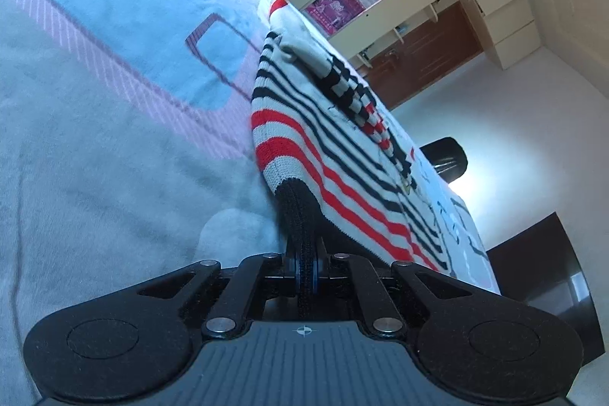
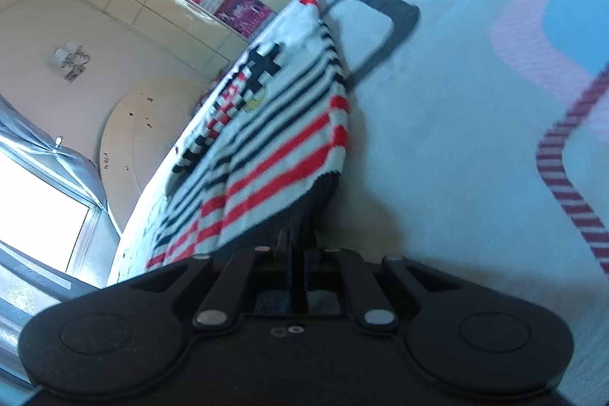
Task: Fold small clothes
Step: 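Carry the hem over the sweater body with both tools and lay it down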
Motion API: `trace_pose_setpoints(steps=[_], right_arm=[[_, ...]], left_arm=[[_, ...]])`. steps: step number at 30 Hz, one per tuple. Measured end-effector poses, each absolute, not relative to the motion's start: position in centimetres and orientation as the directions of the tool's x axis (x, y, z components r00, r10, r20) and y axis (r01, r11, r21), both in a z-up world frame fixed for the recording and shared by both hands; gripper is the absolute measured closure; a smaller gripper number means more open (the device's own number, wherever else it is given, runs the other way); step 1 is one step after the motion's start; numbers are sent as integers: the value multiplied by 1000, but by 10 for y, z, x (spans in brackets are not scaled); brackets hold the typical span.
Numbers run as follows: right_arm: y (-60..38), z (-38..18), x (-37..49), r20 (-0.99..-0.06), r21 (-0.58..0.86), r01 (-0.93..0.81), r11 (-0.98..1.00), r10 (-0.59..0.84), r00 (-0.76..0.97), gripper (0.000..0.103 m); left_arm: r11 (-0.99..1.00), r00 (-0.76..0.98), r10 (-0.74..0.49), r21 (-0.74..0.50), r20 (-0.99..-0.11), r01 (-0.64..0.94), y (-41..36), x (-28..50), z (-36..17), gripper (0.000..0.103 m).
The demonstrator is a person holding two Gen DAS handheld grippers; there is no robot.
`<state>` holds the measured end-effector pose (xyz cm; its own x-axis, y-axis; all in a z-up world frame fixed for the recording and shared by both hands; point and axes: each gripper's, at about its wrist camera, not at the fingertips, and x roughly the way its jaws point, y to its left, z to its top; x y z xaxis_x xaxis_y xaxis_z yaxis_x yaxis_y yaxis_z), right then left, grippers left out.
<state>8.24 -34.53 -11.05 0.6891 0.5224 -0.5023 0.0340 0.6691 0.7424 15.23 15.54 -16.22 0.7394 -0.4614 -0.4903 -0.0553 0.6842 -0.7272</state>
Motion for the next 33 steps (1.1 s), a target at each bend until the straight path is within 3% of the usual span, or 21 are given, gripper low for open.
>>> trace_pose_setpoints(steps=[13,22,33], right_arm=[[-337,-44,113,-410,689,-82,720,481,775,97],[-338,1,187,-373,648,-133,750,465,803,97],[-341,1,341,-366,686,-143,713,508,779,97]], left_arm=[[698,820,-437,-714,-370,50,155,187,-92,98],[705,857,-424,-701,-293,109,156,259,-43,98],[727,855,-391,-684,-340,60,153,396,-41,98]])
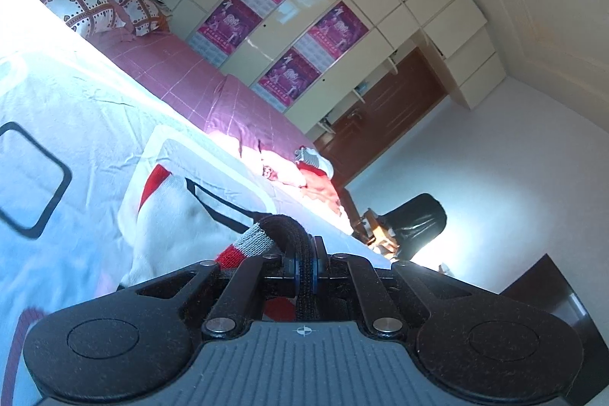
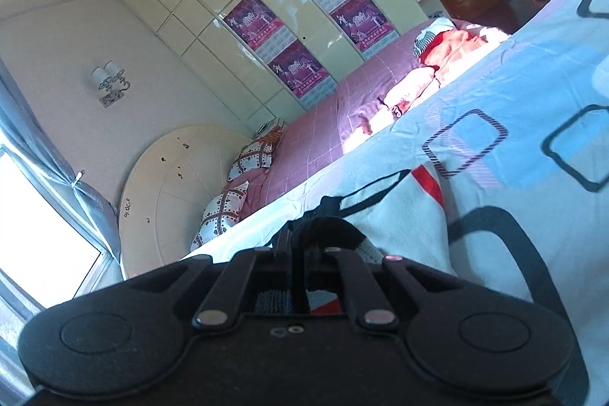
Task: Fold small clothes
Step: 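Carry the hem over the sweater body with both tools and lay it down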
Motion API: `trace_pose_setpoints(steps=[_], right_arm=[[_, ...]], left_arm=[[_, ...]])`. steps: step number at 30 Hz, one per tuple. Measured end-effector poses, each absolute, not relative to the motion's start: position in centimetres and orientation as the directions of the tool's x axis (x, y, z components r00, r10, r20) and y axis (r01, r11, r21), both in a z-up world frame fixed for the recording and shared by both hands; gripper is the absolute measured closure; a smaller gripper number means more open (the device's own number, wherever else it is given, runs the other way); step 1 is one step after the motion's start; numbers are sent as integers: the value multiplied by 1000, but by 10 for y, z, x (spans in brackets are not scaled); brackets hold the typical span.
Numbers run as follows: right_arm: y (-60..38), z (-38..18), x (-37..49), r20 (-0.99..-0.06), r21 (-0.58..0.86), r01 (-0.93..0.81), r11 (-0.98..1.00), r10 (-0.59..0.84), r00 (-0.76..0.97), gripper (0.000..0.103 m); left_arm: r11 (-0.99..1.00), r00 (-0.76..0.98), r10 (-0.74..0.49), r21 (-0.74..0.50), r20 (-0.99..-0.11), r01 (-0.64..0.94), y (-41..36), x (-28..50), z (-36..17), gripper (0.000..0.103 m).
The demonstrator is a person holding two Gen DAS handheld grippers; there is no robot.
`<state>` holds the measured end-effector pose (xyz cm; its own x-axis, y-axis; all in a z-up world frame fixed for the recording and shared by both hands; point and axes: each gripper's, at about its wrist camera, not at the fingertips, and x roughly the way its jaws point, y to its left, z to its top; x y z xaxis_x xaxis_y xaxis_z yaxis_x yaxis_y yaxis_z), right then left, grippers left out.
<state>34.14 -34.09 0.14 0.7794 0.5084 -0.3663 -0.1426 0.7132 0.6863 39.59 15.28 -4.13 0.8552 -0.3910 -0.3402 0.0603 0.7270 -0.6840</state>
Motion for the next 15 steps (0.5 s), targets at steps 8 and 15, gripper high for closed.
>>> trace_pose_setpoints(steps=[8,15], right_arm=[[-340,-41,437,-409,714,-113,691,542,734,97],[-335,-98,495,-504,721,-45,691,569,650,92]], left_arm=[[748,824,-361,-663,-437,-24,154,482,-77,98],[742,742,-345,-651,-575,-159,158,539,-131,98]])
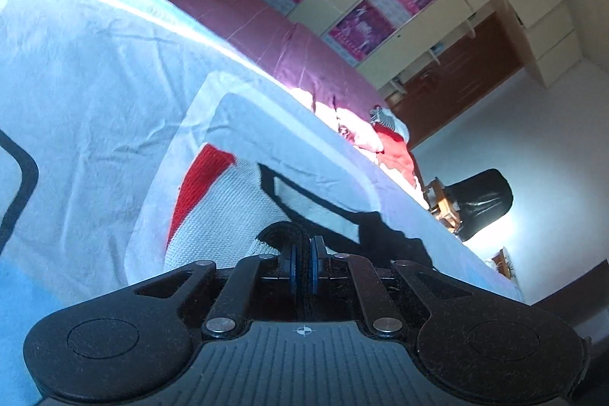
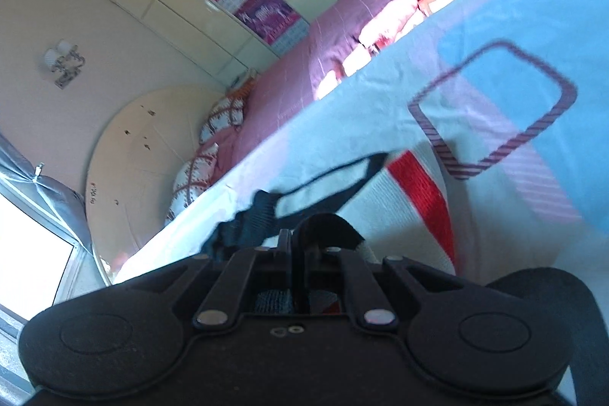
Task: Fold small clothes
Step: 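Carry the hem over the sweater body with both tools and lay it down, then open both tools and release the hem on the folded sweater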
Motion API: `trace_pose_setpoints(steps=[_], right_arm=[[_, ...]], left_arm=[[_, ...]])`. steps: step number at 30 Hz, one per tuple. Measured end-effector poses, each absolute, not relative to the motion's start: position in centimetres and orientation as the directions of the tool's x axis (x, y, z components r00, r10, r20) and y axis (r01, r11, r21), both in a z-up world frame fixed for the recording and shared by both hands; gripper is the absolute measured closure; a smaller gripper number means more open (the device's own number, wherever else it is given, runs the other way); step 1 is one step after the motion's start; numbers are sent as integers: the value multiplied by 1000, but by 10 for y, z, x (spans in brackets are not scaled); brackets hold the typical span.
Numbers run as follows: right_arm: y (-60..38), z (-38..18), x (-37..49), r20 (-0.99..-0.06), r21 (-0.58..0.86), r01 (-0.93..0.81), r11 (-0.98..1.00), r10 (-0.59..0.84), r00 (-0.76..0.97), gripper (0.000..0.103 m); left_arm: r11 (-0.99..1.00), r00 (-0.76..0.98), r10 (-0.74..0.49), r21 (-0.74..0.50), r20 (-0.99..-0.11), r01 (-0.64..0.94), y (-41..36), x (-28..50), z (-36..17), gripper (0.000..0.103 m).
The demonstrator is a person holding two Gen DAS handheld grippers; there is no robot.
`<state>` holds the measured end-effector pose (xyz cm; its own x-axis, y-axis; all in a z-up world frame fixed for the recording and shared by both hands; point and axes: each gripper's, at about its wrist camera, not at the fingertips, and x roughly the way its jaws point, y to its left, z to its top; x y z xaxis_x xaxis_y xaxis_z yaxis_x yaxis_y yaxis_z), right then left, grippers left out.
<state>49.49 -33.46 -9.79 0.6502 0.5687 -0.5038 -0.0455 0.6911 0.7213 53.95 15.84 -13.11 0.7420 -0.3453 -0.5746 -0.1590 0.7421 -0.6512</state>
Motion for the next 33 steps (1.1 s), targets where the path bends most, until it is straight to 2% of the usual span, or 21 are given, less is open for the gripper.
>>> trace_pose_setpoints(steps=[2,5,10,14,18,20,22,25,31,32,33], right_arm=[[-335,-110,502,-505,733,-31,679,574,645,85],[-338,-116,503,-464,750,-53,659,582,668,79],[-349,-109,493,-410,754,-82,652,564,717,50],[-361,-109,491,-404,753,-76,654,549,732,48],[-364,-111,492,-395,756,-67,651,536,747,48],[-368,-108,493,-384,755,-77,651,534,754,48],[-370,-105,493,-378,749,-84,657,528,760,48],[-358,-96,499,-425,662,-146,735,529,735,48],[-313,-83,511,-546,410,-271,871,472,692,48],[-301,-81,514,-570,358,-301,884,462,680,48],[-291,-82,517,-603,307,-323,895,446,662,49]], left_arm=[[735,737,-352,-658,-577,-164,158,545,-142,96],[714,754,-371,-686,-542,-142,160,547,-151,95],[714,762,-386,-692,-519,-110,160,549,-154,94],[761,780,-360,-645,-511,-72,151,552,-148,87],[731,835,-354,-682,-421,-34,153,547,-144,48],[727,856,-335,-686,-393,-29,156,546,-139,37],[761,843,-325,-648,-428,-35,157,551,-135,36],[844,807,-299,-536,-509,-26,154,562,-129,36],[938,716,-265,-344,-645,38,137,586,-123,38],[950,708,-249,-308,-660,47,134,587,-120,39],[960,704,-229,-276,-672,48,131,589,-117,50]])
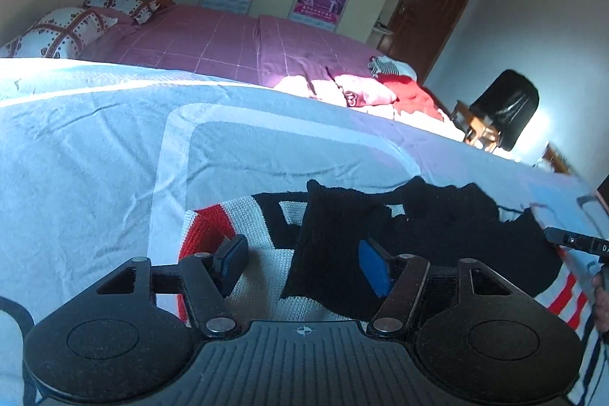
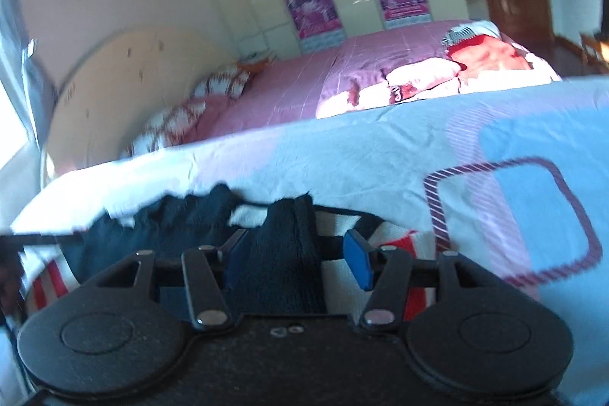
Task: Fold small clothes
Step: 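Open both tools and release the hem on the folded sweater, then smooth the folded sweater flat with both tools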
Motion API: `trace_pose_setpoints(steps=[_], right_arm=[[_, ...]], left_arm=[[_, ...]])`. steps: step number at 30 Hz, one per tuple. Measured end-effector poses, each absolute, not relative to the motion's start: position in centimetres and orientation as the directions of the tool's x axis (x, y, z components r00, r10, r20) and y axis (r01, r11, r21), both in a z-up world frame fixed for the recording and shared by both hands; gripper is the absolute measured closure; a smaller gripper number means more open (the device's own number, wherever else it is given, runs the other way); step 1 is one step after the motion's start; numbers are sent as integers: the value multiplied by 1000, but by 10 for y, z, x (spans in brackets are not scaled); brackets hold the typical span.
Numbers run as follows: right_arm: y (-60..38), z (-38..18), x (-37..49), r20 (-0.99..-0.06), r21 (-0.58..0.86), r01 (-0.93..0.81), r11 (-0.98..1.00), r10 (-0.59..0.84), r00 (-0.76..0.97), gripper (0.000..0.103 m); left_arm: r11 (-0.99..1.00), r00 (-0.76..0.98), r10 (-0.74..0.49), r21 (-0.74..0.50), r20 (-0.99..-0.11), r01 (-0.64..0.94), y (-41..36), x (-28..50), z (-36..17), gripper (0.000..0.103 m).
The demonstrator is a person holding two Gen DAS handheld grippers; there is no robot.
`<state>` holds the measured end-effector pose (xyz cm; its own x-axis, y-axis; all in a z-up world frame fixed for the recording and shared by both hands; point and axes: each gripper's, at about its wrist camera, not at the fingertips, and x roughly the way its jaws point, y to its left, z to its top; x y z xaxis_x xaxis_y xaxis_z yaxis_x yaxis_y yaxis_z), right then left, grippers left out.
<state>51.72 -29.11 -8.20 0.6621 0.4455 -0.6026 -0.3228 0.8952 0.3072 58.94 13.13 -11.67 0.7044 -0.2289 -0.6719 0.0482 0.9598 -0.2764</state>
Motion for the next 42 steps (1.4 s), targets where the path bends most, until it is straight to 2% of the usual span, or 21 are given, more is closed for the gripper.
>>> trace_pose_setpoints(steps=[1,2,3,4,5,10,15,17,21,26,27,29,30,31,34,37,40,42], right_arm=[[-282,-83,520,-632,256,-338,906,421,650,51],[-270,-84,519,-654,185,-357,916,386,651,51],[-261,-83,518,-662,138,-375,917,367,654,62],[-256,-82,517,-664,110,-389,915,359,656,84],[-251,-81,515,-666,99,-405,909,363,652,97],[-256,-76,508,-604,83,-365,928,338,722,98],[-268,-64,508,-514,74,-321,944,312,799,98],[-268,-69,513,-524,63,-299,952,287,802,98],[-268,-92,534,-624,87,-254,963,251,740,98],[-265,-95,536,-630,75,-254,964,244,737,96],[-266,-95,536,-630,91,-258,962,256,733,94],[-273,-90,532,-618,128,-252,959,275,736,85],[-278,-85,524,-599,129,-226,965,258,758,73],[-283,-79,515,-574,121,-202,972,234,784,66],[-289,-64,485,-558,117,-219,969,247,792,67],[-262,-56,461,-553,82,-320,944,310,773,76],[-211,-57,456,-578,50,-433,900,379,722,78],[-181,-61,454,-588,25,-480,877,401,702,74]], left_arm=[[967,701,-213,-250,-681,51,129,591,-115,72],[966,693,-222,-251,-686,60,128,592,-114,82],[965,692,-227,-253,-686,66,127,592,-112,85],[970,694,-218,-232,-686,76,124,591,-111,88],[973,702,-211,-212,-680,88,122,589,-108,91],[973,778,-200,-216,-595,85,123,571,-96,97],[970,852,-167,-236,-497,52,130,563,-84,97],[975,846,-128,-220,-518,12,130,568,-87,97],[975,784,-69,-208,-616,-78,130,582,-111,97],[991,764,-23,-113,-644,-66,113,590,-111,96],[991,762,-26,-114,-647,-63,113,590,-111,92],[986,760,-33,-145,-649,-81,120,589,-108,78],[980,758,-39,-172,-652,-98,126,585,-105,62],[974,766,-33,-193,-642,-119,132,578,-100,58],[971,829,17,-189,-559,-148,135,546,-79,58],[980,850,-60,-192,-523,-49,109,532,-67,58],[982,824,-176,-158,-539,106,54,527,-69,58],[969,796,-245,-148,-553,196,22,523,-74,58]])
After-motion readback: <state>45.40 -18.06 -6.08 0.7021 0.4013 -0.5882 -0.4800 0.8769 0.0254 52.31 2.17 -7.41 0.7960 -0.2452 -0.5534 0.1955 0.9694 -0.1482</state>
